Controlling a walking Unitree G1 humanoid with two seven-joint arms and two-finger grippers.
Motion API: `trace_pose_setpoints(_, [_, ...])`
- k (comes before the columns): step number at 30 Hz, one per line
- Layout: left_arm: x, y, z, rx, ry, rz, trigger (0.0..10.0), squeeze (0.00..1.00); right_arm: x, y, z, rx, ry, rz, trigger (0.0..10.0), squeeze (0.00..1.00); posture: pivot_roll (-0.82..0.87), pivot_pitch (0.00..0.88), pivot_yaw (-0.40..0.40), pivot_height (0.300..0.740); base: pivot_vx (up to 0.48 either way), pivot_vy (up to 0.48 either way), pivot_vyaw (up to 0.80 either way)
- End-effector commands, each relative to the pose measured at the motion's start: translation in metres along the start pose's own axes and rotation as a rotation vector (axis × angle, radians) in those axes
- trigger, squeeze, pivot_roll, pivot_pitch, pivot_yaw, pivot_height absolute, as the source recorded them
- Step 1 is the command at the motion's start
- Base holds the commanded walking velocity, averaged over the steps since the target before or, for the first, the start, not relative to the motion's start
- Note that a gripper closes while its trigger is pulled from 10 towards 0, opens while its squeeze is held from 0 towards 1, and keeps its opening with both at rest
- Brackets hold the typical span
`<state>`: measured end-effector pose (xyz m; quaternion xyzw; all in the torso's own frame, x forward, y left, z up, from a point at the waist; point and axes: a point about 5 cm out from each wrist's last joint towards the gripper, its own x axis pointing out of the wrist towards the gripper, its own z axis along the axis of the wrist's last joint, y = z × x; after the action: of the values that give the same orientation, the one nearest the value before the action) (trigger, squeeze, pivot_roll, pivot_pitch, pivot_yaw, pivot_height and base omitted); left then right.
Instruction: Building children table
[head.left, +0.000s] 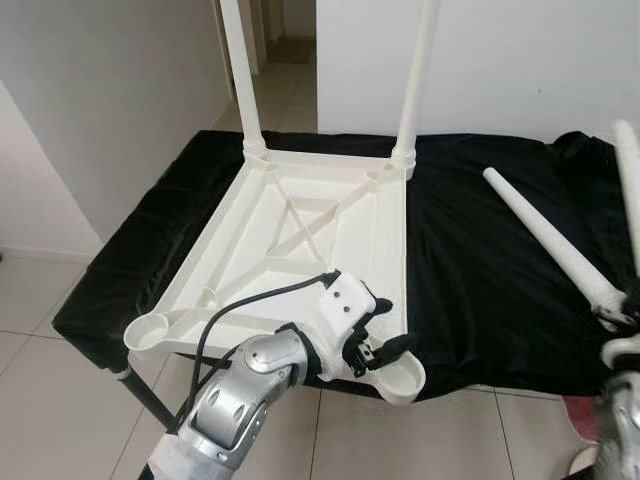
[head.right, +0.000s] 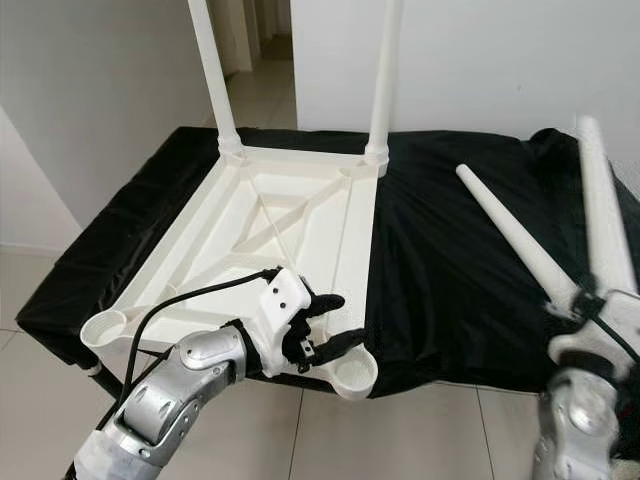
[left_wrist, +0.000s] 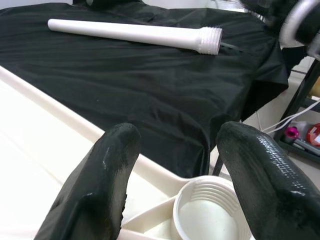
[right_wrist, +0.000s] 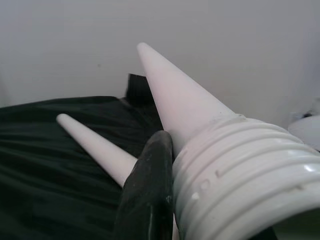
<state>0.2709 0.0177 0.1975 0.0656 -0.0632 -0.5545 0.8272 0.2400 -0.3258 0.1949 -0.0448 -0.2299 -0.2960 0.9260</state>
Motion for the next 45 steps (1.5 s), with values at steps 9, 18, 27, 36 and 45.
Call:
trace_pose_setpoints(9, [0.002, -0.004, -0.002, -0.02, 0.004, -0.041, 10.0, 0.0, -0.028, -0.028, 0.003, -0.087, 0.063, -0.027, 10.0, 0.0, -0.11, 0.17, 0.091, 0.74, 0.0, 0.0, 0.0])
trace_pose_setpoints(18, [0.0, 0.0, -0.001, -0.011, 0.009, -0.04, 10.0, 0.0, -0.048, -0.031, -0.026, -0.074, 0.199, -0.003, 10.0, 0.0, -0.09, 0.168, 0.108, 0.74, 0.0, 0.0, 0.0])
trace_pose_setpoints(27, [-0.003, 0.006, 0.003, 0.012, 0.017, -0.025, 10.0, 0.0, -0.046, -0.009, -0.056, -0.116, 0.288, 0.178, 10.0, 0.0, -0.07, 0.161, 0.108, 0.74, 0.0, 0.0, 0.0])
trace_pose_setpoints(36, [0.002, 0.003, 0.004, 0.005, -0.002, -0.014, 10.0, 0.0, -0.05, 0.039, -0.07, -0.107, 0.311, 0.449, 10.0, 0.0, -0.06, 0.166, 0.084, 0.74, 0.0, 0.0, 0.0])
trace_pose_setpoints(45, [0.001, 0.004, 0.004, 0.011, 0.0, 0.002, 10.0, 0.0, -0.053, 0.068, -0.072, -0.039, 0.276, 0.507, 10.0, 0.0, -0.05, 0.164, 0.079, 0.74, 0.0, 0.0, 0.0])
